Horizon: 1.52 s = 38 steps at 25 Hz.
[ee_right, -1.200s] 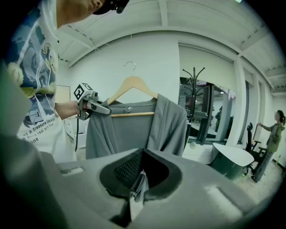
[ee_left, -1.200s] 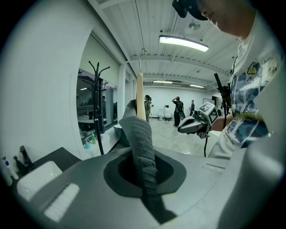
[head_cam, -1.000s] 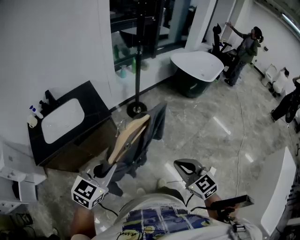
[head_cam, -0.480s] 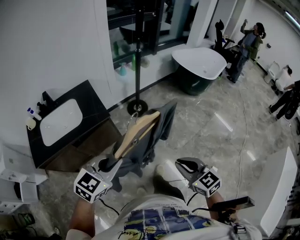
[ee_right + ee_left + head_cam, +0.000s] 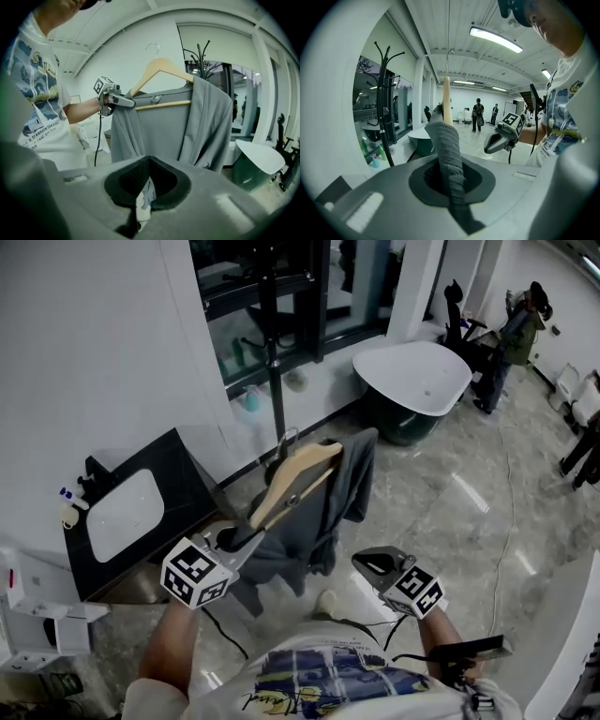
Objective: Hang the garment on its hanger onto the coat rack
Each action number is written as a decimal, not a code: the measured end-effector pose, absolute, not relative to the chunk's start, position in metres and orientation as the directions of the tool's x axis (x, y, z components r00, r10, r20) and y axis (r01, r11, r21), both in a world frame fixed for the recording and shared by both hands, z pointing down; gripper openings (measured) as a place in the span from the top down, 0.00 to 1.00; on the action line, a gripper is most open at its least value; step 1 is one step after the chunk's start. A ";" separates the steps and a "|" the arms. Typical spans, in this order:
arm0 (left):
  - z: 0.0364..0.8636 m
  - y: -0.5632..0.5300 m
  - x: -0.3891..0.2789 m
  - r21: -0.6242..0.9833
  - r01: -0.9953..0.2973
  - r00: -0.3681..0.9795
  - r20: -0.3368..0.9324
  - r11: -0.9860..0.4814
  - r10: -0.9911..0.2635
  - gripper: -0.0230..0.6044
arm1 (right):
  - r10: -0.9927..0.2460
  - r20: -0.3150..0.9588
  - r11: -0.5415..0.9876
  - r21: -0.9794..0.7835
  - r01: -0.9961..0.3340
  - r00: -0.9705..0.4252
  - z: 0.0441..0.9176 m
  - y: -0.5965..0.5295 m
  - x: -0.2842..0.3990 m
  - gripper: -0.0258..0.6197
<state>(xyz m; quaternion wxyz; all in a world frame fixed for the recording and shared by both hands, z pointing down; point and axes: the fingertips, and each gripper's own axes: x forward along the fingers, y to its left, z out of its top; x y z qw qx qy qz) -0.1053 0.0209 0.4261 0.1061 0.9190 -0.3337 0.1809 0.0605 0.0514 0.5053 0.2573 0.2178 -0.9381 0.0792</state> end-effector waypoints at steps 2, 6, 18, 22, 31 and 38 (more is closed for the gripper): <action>0.420 -0.016 -0.092 0.075 -0.647 0.715 0.405 -0.758 -0.570 0.95 | -0.363 0.512 0.896 -0.039 -0.443 -0.779 0.502 0.028 0.070 0.96; 0.403 -0.086 -0.074 0.049 -0.644 0.714 0.397 -0.764 -0.577 0.95 | -0.357 0.513 0.900 -0.034 -0.434 -0.781 0.503 -0.012 0.092 0.96; 0.349 -0.287 -0.060 0.035 -0.632 0.729 0.367 -0.774 -0.578 0.95 | -0.432 0.528 0.845 -0.047 -0.533 -0.731 0.525 -0.114 0.126 0.96; 0.345 -0.341 -0.066 0.055 -0.638 0.732 0.356 -0.768 -0.581 0.95 | -0.503 0.506 0.799 -0.035 -0.600 -0.700 0.524 -0.150 0.134 0.96; 0.343 -0.465 -0.090 0.084 -0.659 0.715 0.379 -0.748 -0.588 0.95 | -0.557 0.507 0.749 -0.036 -0.662 -0.658 0.507 -0.239 0.123 0.96; 0.362 -0.511 -0.118 0.110 -0.675 0.704 0.393 -0.729 -0.592 0.95 | -0.562 0.512 0.738 -0.047 -0.674 -0.650 0.516 -0.275 0.106 0.96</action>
